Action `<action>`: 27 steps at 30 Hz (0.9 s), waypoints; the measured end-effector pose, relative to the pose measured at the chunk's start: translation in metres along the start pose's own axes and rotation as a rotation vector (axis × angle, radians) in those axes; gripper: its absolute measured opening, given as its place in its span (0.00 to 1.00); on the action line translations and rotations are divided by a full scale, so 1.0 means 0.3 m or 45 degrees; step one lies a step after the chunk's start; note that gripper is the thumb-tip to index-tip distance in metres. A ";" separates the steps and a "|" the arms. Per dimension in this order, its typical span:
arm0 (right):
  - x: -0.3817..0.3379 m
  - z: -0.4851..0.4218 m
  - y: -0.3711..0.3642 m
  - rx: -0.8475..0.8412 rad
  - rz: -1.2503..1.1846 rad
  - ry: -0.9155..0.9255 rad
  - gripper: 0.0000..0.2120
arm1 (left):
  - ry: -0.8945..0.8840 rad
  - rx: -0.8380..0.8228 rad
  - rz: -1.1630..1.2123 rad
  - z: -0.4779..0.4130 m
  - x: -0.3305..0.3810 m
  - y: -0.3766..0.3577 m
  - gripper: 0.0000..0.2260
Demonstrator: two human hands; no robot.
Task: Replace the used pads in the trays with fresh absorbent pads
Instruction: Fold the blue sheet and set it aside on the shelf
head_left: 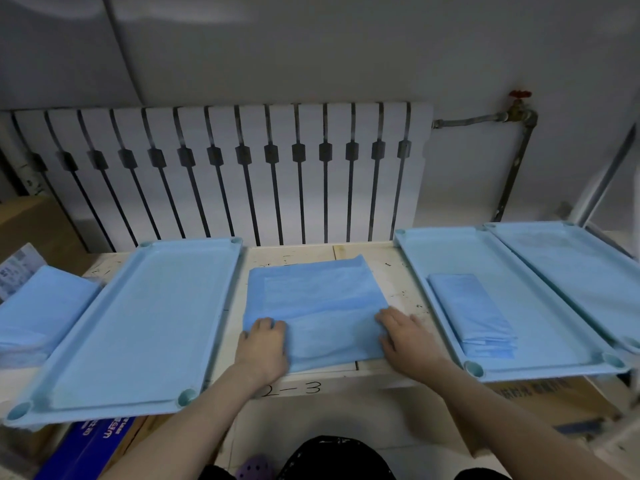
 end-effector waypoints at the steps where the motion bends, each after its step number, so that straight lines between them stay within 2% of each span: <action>1: -0.034 0.018 0.010 0.000 -0.063 0.109 0.18 | -0.074 0.042 0.037 0.008 0.032 0.013 0.19; 4: -0.077 0.060 0.028 -0.001 -0.048 0.279 0.18 | -0.225 -0.002 0.143 0.047 0.116 0.001 0.19; 11: -0.083 0.071 0.053 0.048 0.012 0.326 0.15 | -0.212 -0.084 0.127 0.065 0.113 -0.013 0.21; 13: -0.091 0.065 0.049 0.073 0.006 0.307 0.14 | -0.198 -0.105 0.128 0.069 0.109 -0.008 0.21; 18: -0.098 0.047 0.044 -0.008 -0.079 0.123 0.04 | -0.174 -0.106 0.160 0.075 0.103 -0.009 0.23; 20: -0.099 0.050 0.044 -0.041 -0.077 0.046 0.05 | -0.147 -0.071 0.124 0.076 0.101 -0.006 0.22; 23: -0.112 0.059 0.068 -0.039 -0.086 0.057 0.04 | -0.116 -0.014 0.042 0.078 0.104 0.022 0.17; 25: -0.106 0.069 0.081 -0.083 -0.101 0.104 0.10 | -0.115 0.020 -0.007 0.077 0.110 0.042 0.12; 27: -0.085 0.096 0.062 -0.215 -0.035 0.147 0.23 | -0.105 0.039 -0.022 0.082 0.111 0.054 0.08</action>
Point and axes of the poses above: each hand's wrist, its own z-axis away from the middle knuckle, its own y-axis out of the back of the hand, x = y × z, the point moved 8 cm from there along -z, towards the middle knuckle, and after that the axes turned 7 degrees about -z, right-handed, at the moved point
